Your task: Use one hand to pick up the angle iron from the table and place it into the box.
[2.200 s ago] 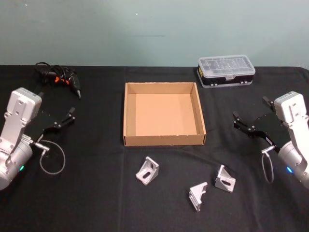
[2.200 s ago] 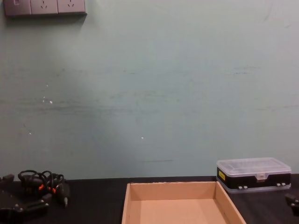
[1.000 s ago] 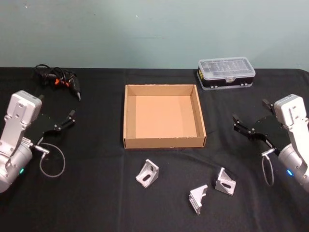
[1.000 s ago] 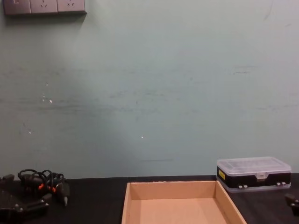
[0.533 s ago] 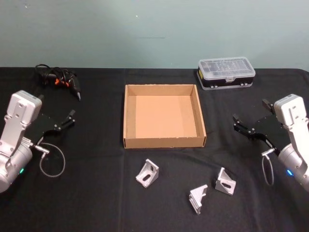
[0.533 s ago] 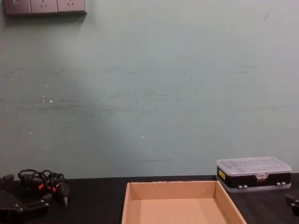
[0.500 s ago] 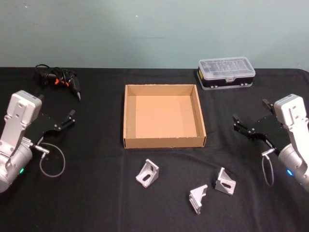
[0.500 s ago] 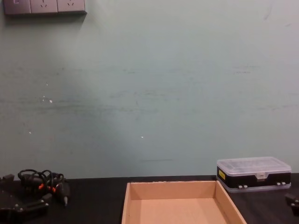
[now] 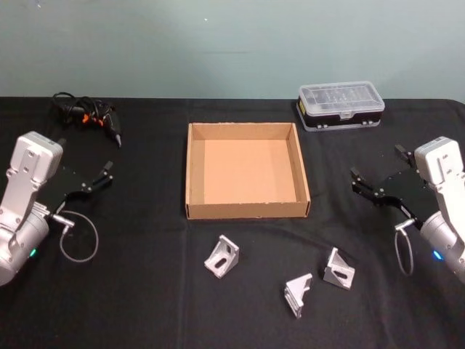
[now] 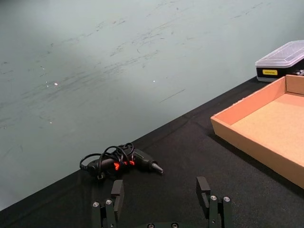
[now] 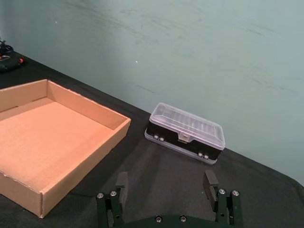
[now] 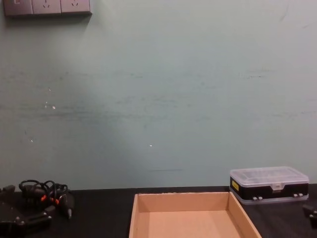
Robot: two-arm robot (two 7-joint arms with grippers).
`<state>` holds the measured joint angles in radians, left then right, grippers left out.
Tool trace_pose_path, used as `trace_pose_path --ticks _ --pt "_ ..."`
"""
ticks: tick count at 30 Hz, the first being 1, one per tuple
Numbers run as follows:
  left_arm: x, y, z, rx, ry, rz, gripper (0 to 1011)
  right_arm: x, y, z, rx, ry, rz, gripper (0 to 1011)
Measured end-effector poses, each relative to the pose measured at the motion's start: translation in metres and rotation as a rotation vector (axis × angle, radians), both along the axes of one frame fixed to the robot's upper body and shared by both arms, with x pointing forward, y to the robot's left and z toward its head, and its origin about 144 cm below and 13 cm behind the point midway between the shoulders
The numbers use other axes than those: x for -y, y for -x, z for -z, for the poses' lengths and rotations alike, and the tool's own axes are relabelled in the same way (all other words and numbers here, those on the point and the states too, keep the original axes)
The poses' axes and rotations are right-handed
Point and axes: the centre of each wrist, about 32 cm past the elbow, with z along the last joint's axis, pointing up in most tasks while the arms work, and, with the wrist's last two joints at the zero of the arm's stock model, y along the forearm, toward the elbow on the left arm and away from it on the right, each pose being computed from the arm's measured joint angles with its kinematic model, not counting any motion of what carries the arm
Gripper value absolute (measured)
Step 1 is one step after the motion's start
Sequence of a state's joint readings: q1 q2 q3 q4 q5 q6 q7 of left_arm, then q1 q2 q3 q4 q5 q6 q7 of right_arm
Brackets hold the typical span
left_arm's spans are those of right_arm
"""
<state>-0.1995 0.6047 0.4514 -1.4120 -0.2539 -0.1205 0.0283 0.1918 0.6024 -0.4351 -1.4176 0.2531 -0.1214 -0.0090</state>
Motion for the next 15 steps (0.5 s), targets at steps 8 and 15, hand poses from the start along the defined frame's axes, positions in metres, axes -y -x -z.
trace_pose_path --ticks 8,15 --pt "0.0 0.0 0.0 0.0 0.0 0.0 1000 0.006 0.009 -0.014 0.003 0.028 -0.041 1004" --pt "0.0 0.0 0.0 0.0 0.0 0.0 1000 0.015 0.023 -0.037 -0.021 0.074 -0.127 1004"
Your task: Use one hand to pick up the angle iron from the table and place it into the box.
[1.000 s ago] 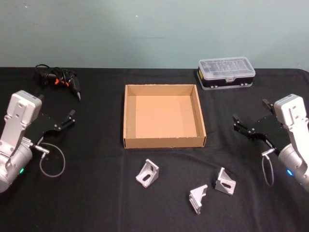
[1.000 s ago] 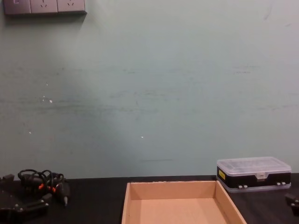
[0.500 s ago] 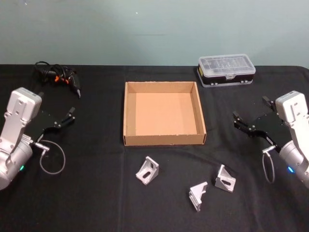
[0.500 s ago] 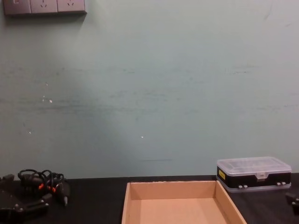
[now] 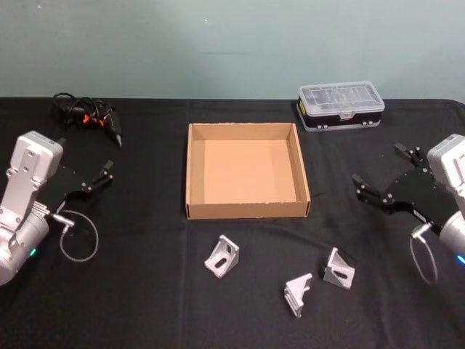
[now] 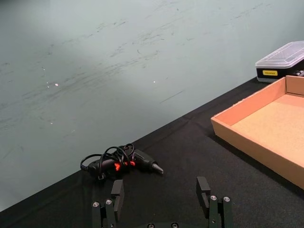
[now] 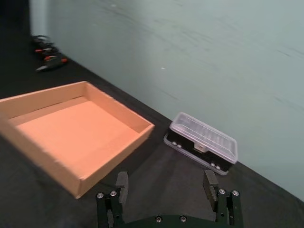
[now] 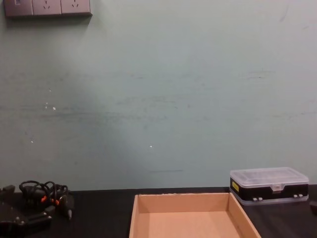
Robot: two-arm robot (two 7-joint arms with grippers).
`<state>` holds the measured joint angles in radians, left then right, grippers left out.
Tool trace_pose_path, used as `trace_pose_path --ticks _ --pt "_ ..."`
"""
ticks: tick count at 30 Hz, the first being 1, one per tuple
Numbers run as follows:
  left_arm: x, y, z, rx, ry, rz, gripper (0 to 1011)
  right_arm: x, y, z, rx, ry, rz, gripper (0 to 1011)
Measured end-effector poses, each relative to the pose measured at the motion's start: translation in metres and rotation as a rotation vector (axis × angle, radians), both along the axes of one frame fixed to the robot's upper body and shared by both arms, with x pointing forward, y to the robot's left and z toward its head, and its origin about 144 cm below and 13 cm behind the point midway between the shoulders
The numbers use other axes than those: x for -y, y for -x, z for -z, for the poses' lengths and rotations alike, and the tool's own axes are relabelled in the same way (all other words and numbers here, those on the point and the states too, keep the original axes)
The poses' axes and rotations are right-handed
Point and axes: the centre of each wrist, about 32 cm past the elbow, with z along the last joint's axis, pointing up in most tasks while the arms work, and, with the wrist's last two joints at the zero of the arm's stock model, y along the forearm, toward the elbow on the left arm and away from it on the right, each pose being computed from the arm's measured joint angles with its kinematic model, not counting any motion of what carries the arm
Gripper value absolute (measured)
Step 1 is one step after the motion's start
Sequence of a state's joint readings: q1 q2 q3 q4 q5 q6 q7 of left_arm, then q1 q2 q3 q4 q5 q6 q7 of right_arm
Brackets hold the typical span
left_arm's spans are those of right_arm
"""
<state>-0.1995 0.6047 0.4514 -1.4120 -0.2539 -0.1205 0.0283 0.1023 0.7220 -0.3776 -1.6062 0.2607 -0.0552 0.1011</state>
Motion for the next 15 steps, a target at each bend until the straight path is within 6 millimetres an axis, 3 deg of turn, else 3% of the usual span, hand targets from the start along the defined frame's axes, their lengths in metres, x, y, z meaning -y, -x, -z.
trace_pose_path --ticks 15 --pt "0.0 0.0 0.0 0.0 0.0 0.0 1000 0.024 0.021 -0.064 -0.196 0.02 -0.255 1004"
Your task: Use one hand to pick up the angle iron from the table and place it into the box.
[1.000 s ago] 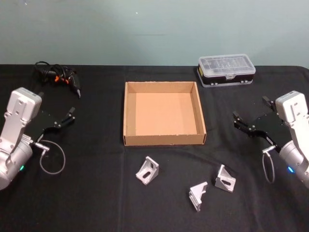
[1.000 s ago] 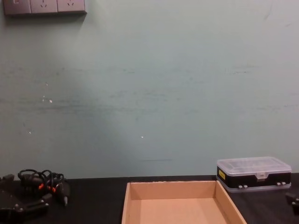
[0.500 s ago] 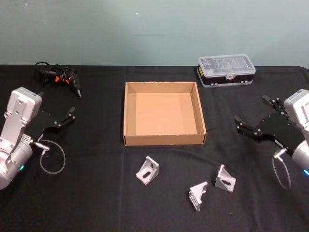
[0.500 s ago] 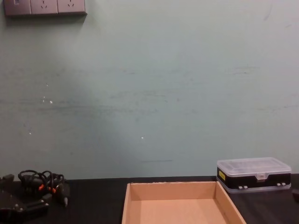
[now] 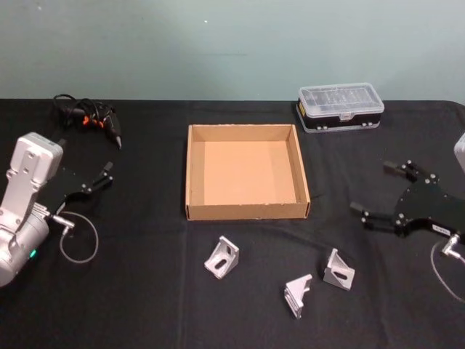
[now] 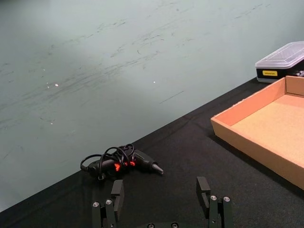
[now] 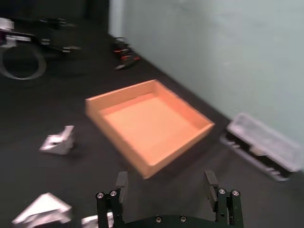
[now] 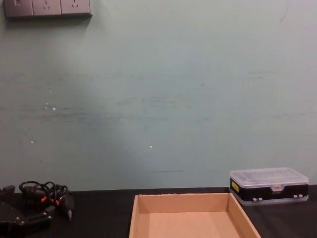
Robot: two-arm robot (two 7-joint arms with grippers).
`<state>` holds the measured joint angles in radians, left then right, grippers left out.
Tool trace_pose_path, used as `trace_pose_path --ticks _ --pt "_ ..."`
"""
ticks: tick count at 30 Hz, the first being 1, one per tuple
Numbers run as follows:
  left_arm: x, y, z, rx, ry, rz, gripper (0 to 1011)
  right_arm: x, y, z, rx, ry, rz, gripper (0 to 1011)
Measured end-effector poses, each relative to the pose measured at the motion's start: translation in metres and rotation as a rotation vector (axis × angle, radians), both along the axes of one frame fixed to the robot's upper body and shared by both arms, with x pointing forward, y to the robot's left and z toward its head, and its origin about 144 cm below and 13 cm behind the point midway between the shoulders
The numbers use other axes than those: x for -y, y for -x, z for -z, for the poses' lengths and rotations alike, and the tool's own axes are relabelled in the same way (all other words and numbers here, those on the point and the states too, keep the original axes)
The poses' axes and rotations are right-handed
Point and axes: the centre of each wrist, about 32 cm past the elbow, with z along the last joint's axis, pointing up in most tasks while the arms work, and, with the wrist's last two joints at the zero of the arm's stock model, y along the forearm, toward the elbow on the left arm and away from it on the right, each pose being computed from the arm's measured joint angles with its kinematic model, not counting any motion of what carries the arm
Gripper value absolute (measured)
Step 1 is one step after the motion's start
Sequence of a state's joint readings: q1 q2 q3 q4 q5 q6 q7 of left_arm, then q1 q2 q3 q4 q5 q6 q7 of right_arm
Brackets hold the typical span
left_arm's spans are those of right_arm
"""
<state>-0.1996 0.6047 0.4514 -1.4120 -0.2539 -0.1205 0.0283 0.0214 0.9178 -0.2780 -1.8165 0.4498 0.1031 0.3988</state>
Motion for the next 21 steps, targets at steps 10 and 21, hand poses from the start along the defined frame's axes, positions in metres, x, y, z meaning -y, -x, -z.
trace_pose_path --ticks 10,21 --pt "0.0 0.0 0.0 0.0 0.0 0.0 1000 0.005 -0.001 -0.002 -0.206 -0.03 -0.128 1004" --pt "0.0 0.0 0.0 0.0 0.0 0.0 1000 0.002 -0.006 0.018 -0.343 -0.007 -0.156 1004"
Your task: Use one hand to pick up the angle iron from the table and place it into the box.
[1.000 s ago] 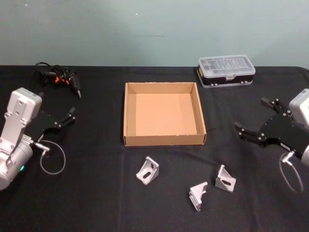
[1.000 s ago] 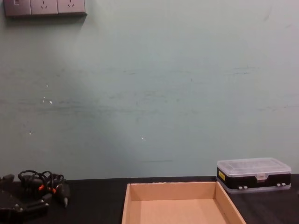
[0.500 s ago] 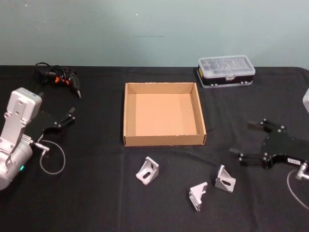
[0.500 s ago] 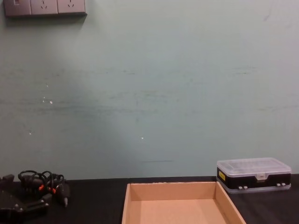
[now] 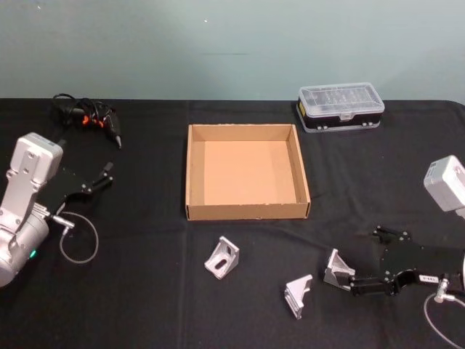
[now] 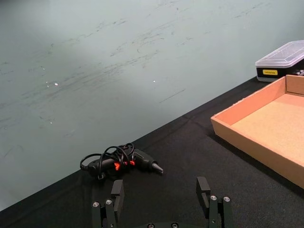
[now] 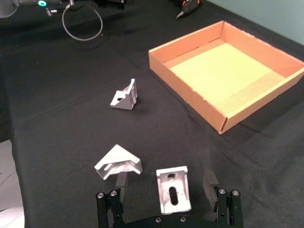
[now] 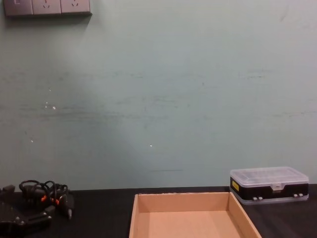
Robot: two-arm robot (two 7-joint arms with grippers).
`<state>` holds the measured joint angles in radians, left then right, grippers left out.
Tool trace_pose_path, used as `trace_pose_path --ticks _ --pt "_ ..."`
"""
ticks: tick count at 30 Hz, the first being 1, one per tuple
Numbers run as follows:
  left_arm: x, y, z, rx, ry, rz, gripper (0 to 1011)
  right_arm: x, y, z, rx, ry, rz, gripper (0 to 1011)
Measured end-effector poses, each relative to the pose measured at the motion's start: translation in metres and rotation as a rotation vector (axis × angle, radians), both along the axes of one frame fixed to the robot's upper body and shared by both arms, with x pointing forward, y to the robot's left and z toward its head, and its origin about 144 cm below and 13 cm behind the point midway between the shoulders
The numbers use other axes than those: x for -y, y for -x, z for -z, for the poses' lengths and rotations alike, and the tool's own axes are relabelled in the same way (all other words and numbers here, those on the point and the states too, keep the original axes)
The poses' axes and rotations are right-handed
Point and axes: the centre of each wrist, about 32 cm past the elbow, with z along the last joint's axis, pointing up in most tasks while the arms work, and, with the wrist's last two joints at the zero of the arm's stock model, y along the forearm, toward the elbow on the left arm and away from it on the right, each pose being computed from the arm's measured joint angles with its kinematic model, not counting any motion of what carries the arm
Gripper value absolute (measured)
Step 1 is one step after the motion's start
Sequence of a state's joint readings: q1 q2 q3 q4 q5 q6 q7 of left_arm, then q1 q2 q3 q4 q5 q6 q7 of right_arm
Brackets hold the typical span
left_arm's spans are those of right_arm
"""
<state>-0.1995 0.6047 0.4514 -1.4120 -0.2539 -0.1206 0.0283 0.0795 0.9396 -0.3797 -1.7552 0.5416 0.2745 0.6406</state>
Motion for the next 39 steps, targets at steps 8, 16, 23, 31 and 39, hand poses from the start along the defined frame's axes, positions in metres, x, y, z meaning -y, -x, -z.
trace_pose_path --ticks 8,16,23,31,39 --pt "0.0 0.0 0.0 0.0 0.0 0.0 1000 -0.003 -0.005 0.01 -0.031 0.025 -0.011 1004" --pt "0.0 0.0 0.0 0.0 0.0 0.0 1000 -0.004 -0.009 0.018 -0.045 0.037 -0.011 1004" --pt "0.0 0.0 0.0 0.0 0.0 0.0 1000 -0.003 -0.015 0.025 -0.061 0.038 -0.007 1004" --pt "0.0 0.0 0.0 0.0 0.0 0.0 1000 -0.005 -0.019 0.029 -0.063 0.034 -0.009 1004" --pt "0.0 0.0 0.0 0.0 0.0 0.0 1000 -0.007 -0.023 0.032 -0.06 0.033 -0.009 1004"
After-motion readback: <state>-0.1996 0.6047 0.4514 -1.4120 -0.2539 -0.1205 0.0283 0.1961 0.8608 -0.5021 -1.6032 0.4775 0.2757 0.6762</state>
